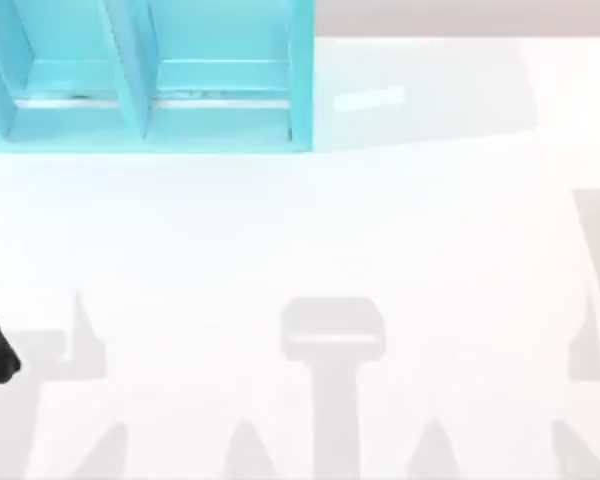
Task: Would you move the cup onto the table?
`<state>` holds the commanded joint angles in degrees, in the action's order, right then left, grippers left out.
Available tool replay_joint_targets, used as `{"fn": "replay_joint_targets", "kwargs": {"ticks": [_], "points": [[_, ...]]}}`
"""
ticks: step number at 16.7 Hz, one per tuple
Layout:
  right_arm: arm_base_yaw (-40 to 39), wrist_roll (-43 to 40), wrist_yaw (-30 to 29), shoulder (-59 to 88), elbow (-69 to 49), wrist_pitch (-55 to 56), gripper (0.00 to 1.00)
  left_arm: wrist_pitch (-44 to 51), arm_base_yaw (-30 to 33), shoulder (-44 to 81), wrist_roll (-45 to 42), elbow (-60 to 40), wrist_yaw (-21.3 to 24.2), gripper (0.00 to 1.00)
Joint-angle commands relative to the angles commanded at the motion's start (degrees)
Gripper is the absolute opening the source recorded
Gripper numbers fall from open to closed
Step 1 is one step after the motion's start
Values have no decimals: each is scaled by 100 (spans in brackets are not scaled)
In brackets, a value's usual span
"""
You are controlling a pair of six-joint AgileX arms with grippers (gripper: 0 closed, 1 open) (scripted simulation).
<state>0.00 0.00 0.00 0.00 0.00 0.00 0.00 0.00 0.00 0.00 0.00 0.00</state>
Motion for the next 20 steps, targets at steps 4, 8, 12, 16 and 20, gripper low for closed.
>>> {"fn": "replay_joint_targets", "kwargs": {"ticks": [4,8,12,16,20], "points": [[76,-74,2,185,-177,-180,100,0,0,0,0,0,0,100],[455,-437,2,1284,-1227,-1173,100,0,0,0,0,0,0,100],[1023,-986,5,3298,-2985,-2658,100,0,0,0,0,0,0,100],[1670,-1618,8,5775,-4974,-4346,100,0,0,0,0,0,0,100],[2270,-2200,2,8111,-6856,-5852,100,0,0,0,0,0,0,100]]}}
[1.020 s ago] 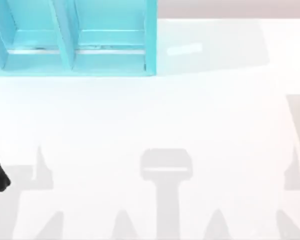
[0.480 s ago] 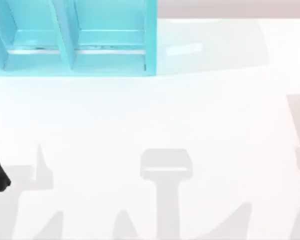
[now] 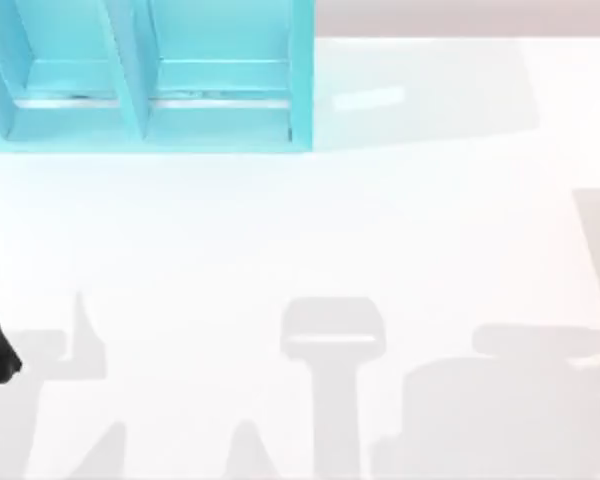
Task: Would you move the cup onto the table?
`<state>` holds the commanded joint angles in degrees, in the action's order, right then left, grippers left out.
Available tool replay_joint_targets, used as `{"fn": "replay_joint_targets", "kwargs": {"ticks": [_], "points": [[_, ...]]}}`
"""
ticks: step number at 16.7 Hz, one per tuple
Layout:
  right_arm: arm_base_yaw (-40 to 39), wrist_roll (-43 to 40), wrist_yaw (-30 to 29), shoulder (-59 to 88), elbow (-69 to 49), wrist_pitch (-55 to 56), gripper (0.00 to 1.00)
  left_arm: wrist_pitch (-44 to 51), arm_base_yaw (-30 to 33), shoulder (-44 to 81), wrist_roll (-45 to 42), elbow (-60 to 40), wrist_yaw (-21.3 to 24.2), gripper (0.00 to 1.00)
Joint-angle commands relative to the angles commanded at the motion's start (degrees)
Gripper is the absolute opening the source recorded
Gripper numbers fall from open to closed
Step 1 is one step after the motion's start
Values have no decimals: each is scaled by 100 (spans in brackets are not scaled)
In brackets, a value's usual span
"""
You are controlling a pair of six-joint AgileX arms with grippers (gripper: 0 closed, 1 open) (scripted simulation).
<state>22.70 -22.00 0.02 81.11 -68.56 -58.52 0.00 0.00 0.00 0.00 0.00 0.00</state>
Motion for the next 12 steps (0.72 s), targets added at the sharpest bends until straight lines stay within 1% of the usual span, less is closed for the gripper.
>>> {"fn": "replay_joint_targets", "kwargs": {"ticks": [3,6,8,12], "points": [[353,-349,2,1322,-1158,-872,100,0,0,0,0,0,0,100],[583,-579,2,2125,-1893,-1453,100,0,0,0,0,0,0,100],[656,-648,-1,2358,-2089,-1618,100,0,0,0,0,0,0,100],[665,-656,-2,2385,-2110,-1637,100,0,0,0,0,0,0,100]]}}
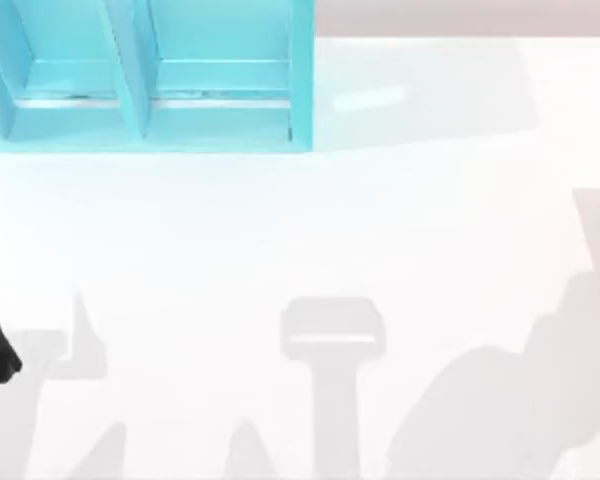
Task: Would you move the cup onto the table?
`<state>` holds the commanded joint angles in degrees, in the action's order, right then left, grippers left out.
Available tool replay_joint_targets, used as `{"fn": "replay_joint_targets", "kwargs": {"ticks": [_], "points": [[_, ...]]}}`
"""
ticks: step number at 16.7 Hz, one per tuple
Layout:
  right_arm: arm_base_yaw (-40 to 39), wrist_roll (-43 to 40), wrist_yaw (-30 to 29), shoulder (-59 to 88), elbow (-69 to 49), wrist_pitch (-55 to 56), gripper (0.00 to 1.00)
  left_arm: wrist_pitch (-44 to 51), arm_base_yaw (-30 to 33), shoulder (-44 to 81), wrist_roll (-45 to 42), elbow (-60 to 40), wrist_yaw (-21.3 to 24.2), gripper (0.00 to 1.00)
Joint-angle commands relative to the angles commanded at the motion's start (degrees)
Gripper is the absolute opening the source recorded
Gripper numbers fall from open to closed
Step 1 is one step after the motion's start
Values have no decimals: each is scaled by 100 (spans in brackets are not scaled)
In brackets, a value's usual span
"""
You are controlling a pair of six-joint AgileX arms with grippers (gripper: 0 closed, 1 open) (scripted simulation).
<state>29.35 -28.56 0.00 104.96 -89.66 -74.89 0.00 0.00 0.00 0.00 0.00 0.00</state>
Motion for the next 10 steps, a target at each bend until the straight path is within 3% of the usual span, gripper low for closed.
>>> {"fn": "replay_joint_targets", "kwargs": {"ticks": [4,10], "points": [[-19,21,0,39,221,235,100,0,0,0,0,0,0,100],[-22,28,-2,353,1354,1761,100,0,0,0,0,0,0,100]]}}
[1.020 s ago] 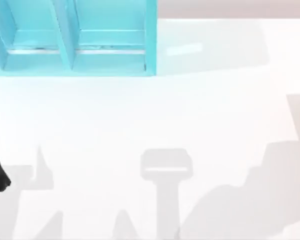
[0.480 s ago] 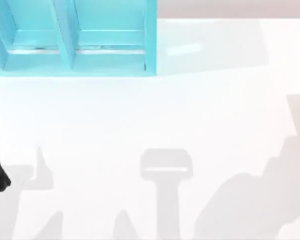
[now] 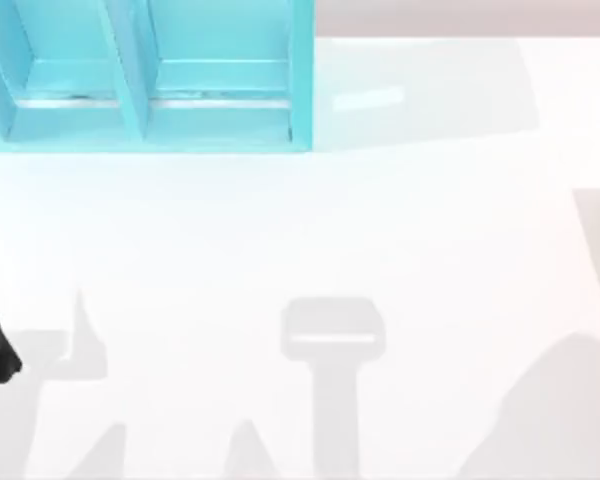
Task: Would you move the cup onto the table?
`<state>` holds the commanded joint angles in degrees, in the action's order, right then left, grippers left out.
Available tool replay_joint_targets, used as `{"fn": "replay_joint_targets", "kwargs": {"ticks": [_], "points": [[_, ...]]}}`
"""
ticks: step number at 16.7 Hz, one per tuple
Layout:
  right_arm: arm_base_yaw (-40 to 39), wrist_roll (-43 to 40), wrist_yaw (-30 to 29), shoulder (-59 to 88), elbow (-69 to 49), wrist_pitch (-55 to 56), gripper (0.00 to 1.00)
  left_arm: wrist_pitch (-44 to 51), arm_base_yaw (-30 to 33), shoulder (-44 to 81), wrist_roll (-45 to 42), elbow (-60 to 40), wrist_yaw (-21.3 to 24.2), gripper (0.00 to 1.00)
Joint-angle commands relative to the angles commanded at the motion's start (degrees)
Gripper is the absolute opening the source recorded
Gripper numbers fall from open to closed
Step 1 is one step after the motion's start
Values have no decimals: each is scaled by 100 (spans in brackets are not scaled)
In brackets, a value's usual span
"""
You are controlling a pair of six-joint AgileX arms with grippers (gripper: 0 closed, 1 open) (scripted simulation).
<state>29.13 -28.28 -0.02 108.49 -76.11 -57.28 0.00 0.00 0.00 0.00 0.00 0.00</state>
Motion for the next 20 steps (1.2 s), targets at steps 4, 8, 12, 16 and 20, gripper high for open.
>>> {"fn": "replay_joint_targets", "kwargs": {"ticks": [4,8,12,16,20], "points": [[2,0,-1,112,364,423,100,0,0,0,0,0,0,100],[2,0,-1,112,364,423,92,0,0,0,0,0,0,100],[2,0,-1,112,364,423,62,0,0,0,0,0,0,100],[2,0,-1,112,364,423,32,0,0,0,0,0,0,100],[2,0,-1,112,364,423,2,0,0,0,0,0,0,100]]}}
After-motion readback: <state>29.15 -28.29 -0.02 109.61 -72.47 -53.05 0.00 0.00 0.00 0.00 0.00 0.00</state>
